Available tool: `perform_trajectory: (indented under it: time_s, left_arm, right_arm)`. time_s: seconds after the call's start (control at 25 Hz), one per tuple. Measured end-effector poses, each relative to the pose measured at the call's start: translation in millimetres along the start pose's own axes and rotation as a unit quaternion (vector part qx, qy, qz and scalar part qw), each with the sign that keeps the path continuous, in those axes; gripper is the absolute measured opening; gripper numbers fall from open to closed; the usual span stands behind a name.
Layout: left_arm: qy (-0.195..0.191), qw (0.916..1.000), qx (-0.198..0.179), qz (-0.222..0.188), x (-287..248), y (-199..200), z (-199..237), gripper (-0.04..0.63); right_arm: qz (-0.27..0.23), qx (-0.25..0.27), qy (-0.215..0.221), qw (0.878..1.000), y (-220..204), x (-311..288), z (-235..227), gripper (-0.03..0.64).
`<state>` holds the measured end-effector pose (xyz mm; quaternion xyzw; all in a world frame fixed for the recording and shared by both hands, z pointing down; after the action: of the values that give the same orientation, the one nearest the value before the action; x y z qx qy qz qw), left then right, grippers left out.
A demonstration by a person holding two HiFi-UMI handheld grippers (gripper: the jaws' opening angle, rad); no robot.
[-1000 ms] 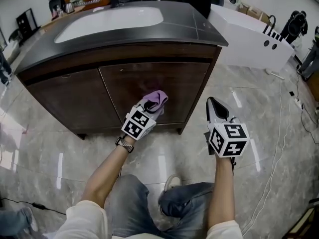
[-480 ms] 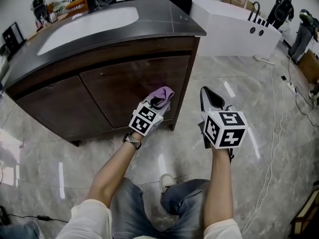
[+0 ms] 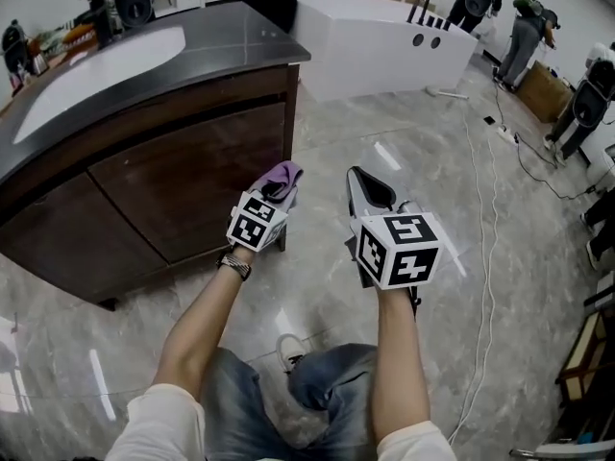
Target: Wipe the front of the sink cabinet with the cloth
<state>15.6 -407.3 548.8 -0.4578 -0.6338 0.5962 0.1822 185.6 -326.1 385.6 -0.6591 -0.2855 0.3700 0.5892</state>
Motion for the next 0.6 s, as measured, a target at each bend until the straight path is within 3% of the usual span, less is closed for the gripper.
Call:
perform_trajectory:
  time_s: [0.32, 0.6]
  left_arm:
    - [-0.066, 0.9975, -0.015, -0.022, -4, 22, -20, 0.052]
    - [-0.06, 0.9971, -0.024, -0.04, 64, 17, -25, 0.054]
  right_arm:
    - [-0.005, -0.021, 0.016, 1.0, 5, 4, 4, 0.006]
    - [0.005, -0.011, 0.063, 0.998, 2, -12, 46, 0.006]
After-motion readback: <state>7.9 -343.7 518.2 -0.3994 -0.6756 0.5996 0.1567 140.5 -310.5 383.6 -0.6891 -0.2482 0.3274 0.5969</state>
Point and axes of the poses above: the fingertips, and each gripper's own axes: x backward along the fingers, z to its left, y out of its top, the point moved 7 cm from there along x, backward along the fingers, and after that the axes turned 4 degrees about -x, right-handed, at the moved point
